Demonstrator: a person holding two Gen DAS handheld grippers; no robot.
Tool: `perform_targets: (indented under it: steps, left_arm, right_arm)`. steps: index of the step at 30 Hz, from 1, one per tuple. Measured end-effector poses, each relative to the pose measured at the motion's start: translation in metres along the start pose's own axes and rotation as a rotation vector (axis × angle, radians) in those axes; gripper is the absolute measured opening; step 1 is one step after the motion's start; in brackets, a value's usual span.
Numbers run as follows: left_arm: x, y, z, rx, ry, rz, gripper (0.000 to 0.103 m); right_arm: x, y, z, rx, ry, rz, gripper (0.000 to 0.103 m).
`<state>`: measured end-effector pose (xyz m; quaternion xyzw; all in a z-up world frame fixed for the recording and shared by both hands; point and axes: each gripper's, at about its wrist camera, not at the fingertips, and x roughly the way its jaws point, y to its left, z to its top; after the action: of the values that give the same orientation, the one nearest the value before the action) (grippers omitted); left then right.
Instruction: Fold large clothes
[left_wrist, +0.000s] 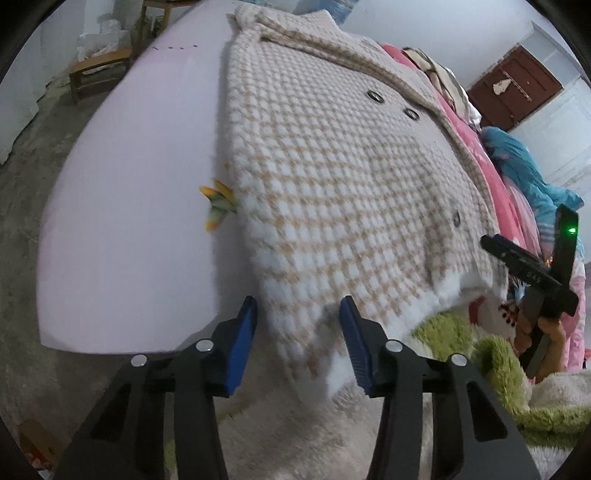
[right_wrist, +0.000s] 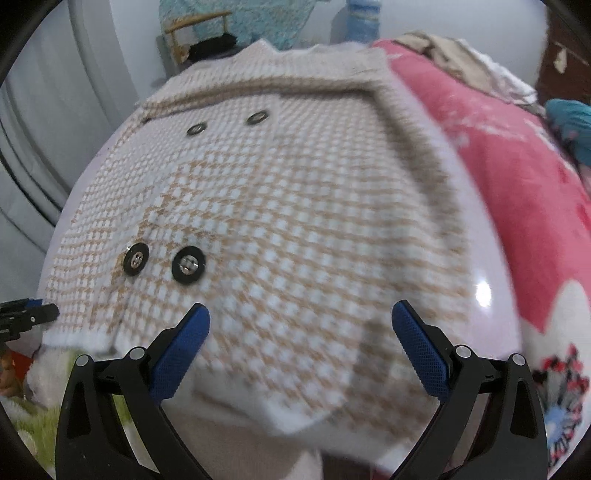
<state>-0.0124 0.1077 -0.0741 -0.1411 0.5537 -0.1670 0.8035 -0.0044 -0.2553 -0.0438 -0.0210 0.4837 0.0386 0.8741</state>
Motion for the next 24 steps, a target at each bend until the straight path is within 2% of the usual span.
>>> perform_targets:
  steps: [7,13,19,22,24]
  left_arm:
    - [0.001,-0.008,-0.005,0.039,0.016,0.004,0.038]
    - [0.003,-0.010,-0.003,0.037,0.017,-0.008,0.030]
    - [0.002,-0.011,-0.005,0.039,0.014,-0.006,0.028]
    - [0.001,-0.013,-0.005,0.059,0.009,0.008,0.026]
    - [0.000,-0.016,-0.005,0.082,0.006,0.018,0.024]
  right_arm:
    - [-0.039,-0.044,-0.024,0.136,-0.029,-0.080,0.089]
    - [-0.036,-0.058,-0.040,0.201,0.018,-0.060,0.074]
    - [-0.025,-0.065,-0.055,0.263,0.072,-0.018,0.057]
    - [-0.021,-0.072,-0.065,0.324,0.104,0.027,0.041]
    - [-0.021,-0.073,-0.069,0.339,0.110,0.051,0.022]
